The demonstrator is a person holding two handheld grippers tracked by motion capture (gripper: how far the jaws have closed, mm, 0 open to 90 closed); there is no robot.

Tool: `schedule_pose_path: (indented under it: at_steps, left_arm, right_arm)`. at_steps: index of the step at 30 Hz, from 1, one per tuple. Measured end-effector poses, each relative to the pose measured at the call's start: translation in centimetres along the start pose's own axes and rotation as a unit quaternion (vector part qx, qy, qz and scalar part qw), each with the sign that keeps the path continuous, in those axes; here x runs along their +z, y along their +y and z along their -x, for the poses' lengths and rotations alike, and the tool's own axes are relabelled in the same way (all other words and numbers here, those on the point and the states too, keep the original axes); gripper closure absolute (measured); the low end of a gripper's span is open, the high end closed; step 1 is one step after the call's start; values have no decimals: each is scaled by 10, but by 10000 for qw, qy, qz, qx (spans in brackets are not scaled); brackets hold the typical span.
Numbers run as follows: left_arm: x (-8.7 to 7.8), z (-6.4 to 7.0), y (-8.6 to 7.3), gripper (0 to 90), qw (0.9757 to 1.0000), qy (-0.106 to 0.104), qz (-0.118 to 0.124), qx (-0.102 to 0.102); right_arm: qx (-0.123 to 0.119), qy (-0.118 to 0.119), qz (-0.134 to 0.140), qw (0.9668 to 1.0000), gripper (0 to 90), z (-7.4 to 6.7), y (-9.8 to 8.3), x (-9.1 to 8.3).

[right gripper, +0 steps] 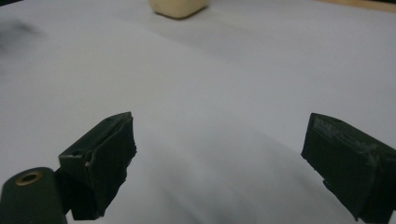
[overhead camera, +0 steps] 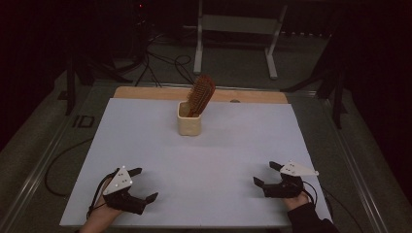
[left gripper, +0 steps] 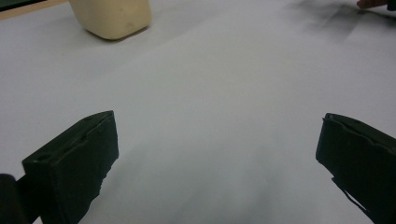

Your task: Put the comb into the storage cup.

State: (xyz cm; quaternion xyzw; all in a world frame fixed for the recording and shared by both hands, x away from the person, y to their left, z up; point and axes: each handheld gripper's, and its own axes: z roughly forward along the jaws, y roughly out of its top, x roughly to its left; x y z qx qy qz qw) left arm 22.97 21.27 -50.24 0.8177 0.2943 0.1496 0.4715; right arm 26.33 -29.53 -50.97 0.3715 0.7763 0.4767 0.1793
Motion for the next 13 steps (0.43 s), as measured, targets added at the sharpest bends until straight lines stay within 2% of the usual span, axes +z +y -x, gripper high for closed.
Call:
schedule_pose_path:
  at_steps: [5,13]
  left_arm:
    - [1,1,-1,0,10000,8,-7,37]
    - [0,-1,-3,0,10000,2,15,-43]
  right_arm:
    - [-39,36,-16,10000,91,0,1,5]
    - [-131,107,-76,9998,91,-3,2,8]
